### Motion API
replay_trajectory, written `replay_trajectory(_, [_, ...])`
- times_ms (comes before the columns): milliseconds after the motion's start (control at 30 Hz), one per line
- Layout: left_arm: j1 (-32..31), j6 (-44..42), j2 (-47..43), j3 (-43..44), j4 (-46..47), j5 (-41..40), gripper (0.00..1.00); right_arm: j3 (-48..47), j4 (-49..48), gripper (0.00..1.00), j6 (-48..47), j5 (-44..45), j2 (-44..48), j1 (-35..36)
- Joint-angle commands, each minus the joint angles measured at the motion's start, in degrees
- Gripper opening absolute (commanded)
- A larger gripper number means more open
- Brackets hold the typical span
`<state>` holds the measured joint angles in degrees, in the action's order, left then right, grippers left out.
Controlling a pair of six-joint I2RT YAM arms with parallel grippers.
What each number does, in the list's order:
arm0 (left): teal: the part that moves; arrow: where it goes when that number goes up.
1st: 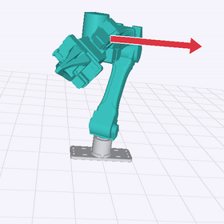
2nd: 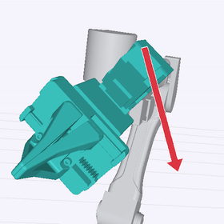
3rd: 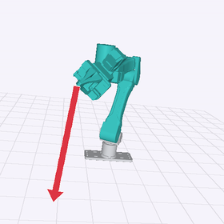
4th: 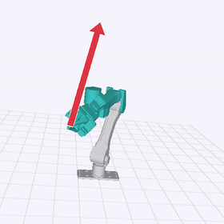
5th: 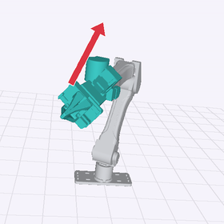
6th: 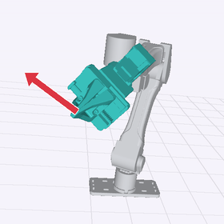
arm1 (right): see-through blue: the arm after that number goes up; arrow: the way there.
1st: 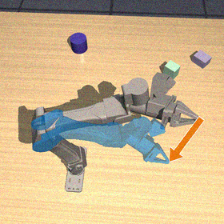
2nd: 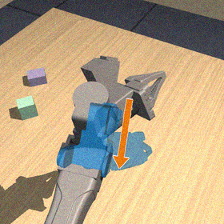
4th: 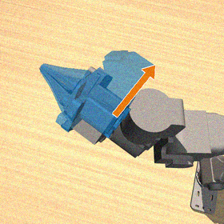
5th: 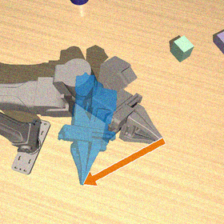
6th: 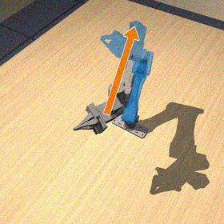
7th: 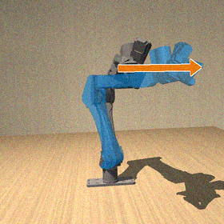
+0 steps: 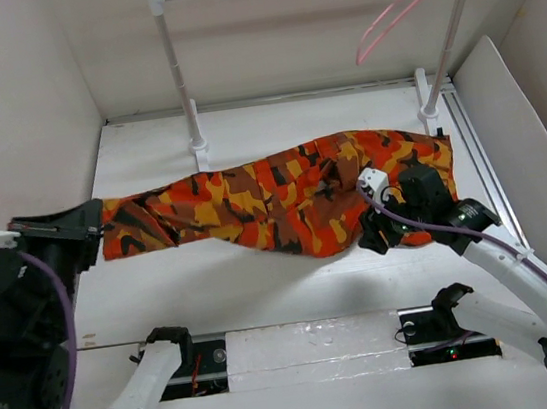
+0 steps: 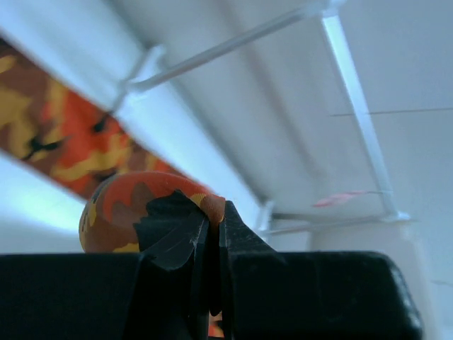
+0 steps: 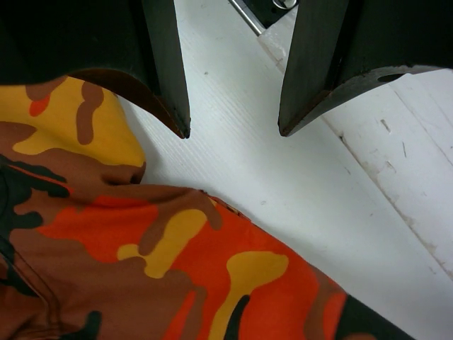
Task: Place the trousers on the hanger
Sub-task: Flatten out the trousers at the center of the board.
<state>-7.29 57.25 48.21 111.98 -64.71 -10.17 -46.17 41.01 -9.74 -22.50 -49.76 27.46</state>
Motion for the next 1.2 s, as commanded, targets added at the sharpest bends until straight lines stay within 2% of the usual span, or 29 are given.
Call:
replay_trajectory(0, [0.26, -1.53, -3.36, -13.58, 1.33, -9.76, 0.00, -1.99, -1.02, 0.59, -0.20, 2.11, 0.27, 0.13])
replay_trajectory(33, [0.26, -2.31, -7.38, -15.72, 3.08, -12.47, 0.00, -1.21, -1.55, 0.59, -0.02, 1.59, 0.19, -0.47])
replay_trajectory(133, [0.26, -0.12, -9.88, -19.17, 0.91, -15.40, 0.00, 0.03, -2.34, 0.59, 0.33, 0.01, -0.69, -1.88])
replay_trajectory(267, [0.26, -3.20, -7.34, -21.10, -0.51, -14.61, 0.00, 0.29, -3.30, 0.59, 1.21, -0.26, -2.18, -3.46])
replay_trajectory(433, [0.26, -0.75, -5.07, -33.30, -0.16, -19.53, 0.00, -0.93, -3.31, 0.56, 1.83, -2.54, -4.12, -5.84])
replay_trajectory(467, [0.26, 0.22, -4.36, -34.45, -0.50, -21.36, 0.00, -1.02, -3.48, 0.49, 2.09, -2.63, -4.21, -5.84])
replay_trajectory(533, [0.26, 3.63, -5.83, -39.46, 0.80, -22.43, 0.00, -1.55, -3.05, 0.27, 2.35, -2.46, -4.03, -8.03])
replay_trajectory(567, [0.26, 4.78, -7.50, -41.39, 2.38, -23.13, 0.00, -2.07, -2.44, 0.08, 2.35, -2.20, -3.94, -8.56])
replay_trajectory(600, [0.26, 5.41, -9.34, -44.63, 3.96, -23.83, 0.00, -2.25, -2.08, 0.02, 2.53, -1.85, -3.51, -9.09])
replay_trajectory(667, [0.26, 4.98, -11.64, -46.41, 7.05, -25.67, 0.00, -2.43, -1.64, 0.00, 2.62, -0.88, -3.24, -9.80])
replay_trajectory(733, [0.26, 4.89, -7.20, -44.67, 5.65, -27.70, 0.00, -2.43, -1.73, 0.00, 3.32, 0.61, -2.63, -10.32])
replay_trajectory(767, [0.26, 3.58, -5.42, -44.22, 6.17, -28.49, 0.00, -2.43, -1.90, 0.02, 3.76, 1.66, -2.45, -11.02])
replay_trajectory(833, [0.26, 1.37, -1.04, -43.34, 6.87, -28.59, 0.00, -2.43, -2.08, 0.14, 4.46, 4.12, -1.66, -11.90])
replay_trajectory(867, [0.26, 0.85, -0.31, -43.34, 7.75, -28.06, 0.00, -2.52, -2.08, 0.27, 4.55, 4.48, -1.48, -13.04])
replay_trajectory(967, [0.26, -3.11, 0.57, -44.75, 14.51, -24.91, 0.00, -2.34, -1.47, 0.54, 4.47, 4.57, -2.10, -15.15])
replay_trajectory(1067, [0.26, -5.48, 3.81, -44.22, 20.13, -22.36, 0.00, -2.87, 1.25, 0.65, 4.46, 9.91, -2.01, -21.55])
replay_trajectory(1167, [0.26, -7.59, 5.49, -43.26, 24.00, -18.59, 0.00, -3.05, 2.66, 0.69, 7.18, 14.05, -1.48, -24.55])
